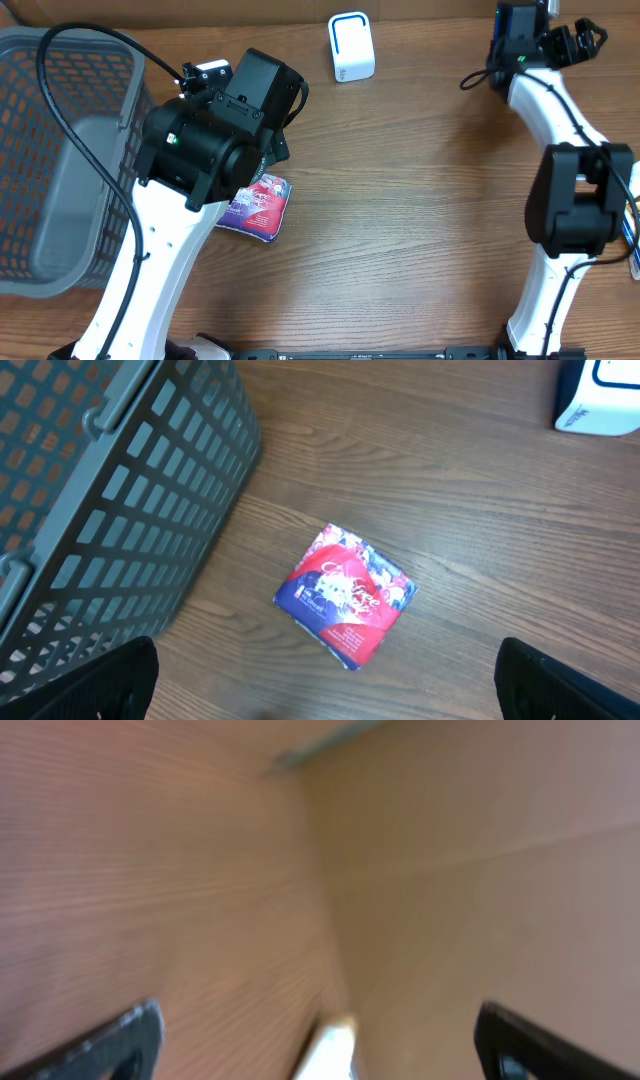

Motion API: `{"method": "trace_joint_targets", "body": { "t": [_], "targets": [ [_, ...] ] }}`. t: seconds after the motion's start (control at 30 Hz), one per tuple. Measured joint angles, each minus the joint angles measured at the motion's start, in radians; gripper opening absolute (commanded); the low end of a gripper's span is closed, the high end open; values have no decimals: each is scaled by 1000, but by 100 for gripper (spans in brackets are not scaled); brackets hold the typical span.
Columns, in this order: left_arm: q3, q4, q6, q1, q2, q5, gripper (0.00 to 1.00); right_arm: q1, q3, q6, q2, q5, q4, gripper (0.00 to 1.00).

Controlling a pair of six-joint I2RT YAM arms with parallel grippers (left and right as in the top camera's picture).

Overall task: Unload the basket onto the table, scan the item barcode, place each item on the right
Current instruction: 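Move the right gripper to the red Carefree pack and grasp it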

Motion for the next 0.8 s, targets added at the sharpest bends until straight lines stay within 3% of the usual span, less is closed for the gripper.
{"method": "trace_joint_targets", "body": {
  "t": [0.17,0.33,0.5,0.6,0.8],
  "targets": [
    [0,1,0,0,0,0,100,-75,24,393,-107,-374,-620,100],
    [0,0,0,0,0,0,100,-222,16,674,-192,-893,-859,100],
    [0,0,0,0,0,0,100,-143,-142,701,-196,-1446,-691,100],
    [0,0,0,0,0,0,100,-18,-255,720,-196,-1622,-530,100],
    [0,1,0,0,0,0,100,323,-378,801,-182,-1775,-166,100]
  ]
}}
